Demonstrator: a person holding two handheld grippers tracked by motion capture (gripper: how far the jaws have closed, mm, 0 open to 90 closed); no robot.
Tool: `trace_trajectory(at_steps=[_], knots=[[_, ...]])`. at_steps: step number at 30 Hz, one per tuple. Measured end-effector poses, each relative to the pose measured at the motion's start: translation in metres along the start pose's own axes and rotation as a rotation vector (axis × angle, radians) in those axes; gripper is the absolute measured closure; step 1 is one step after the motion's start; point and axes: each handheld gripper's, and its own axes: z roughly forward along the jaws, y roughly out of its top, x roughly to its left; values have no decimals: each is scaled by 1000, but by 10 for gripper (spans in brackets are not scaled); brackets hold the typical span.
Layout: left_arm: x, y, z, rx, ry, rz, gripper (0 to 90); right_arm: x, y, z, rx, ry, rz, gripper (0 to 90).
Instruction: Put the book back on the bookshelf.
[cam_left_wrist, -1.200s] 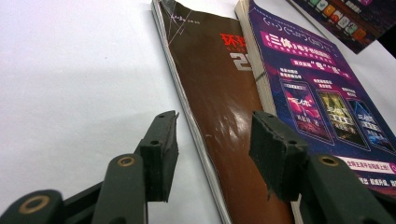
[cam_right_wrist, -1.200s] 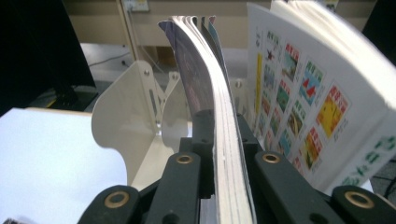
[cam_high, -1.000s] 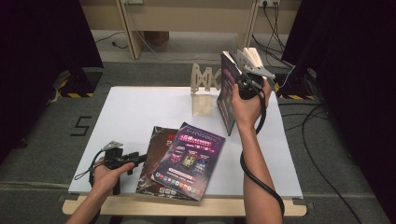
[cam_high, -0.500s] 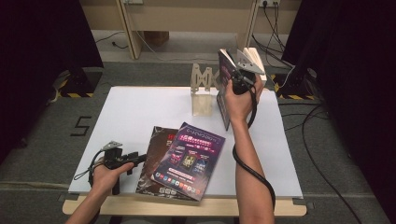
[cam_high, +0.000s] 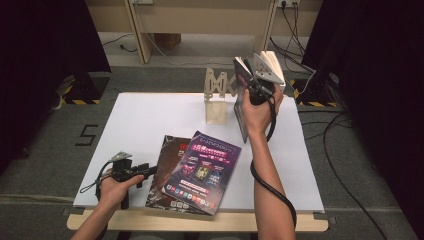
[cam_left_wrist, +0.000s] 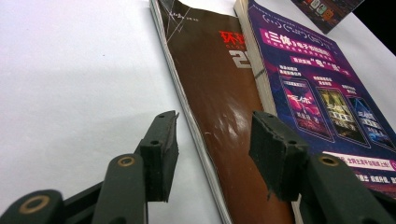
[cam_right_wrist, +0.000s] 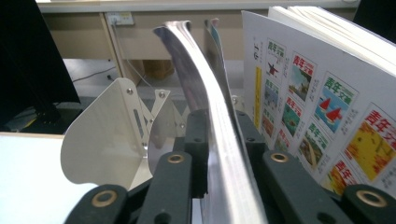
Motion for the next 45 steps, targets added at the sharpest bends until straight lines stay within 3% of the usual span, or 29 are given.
trace_trajectory(at_steps=[14,20,23,26,30,37,45], knots=[[0,0,0,1,1,3,507,-10,13,-13,50,23,13,696],[-1,0,-1,-1,1,1,507,-13,22,-8,104,27,0,692],[0,0,0,1,1,2,507,-14,24,-6,127,26,-2,712],[0,0,0,1,0,2,507,-14,26,-3,156,20,11,796],[1,0,0,2,0,3,507,-13,27,-2,167,6,-6,842],[1,0,1,2,-1,2,508,-11,31,-1,119,19,14,846],[2,0,0,0,2,2,508,-7,35,7,27,-18,4,846]])
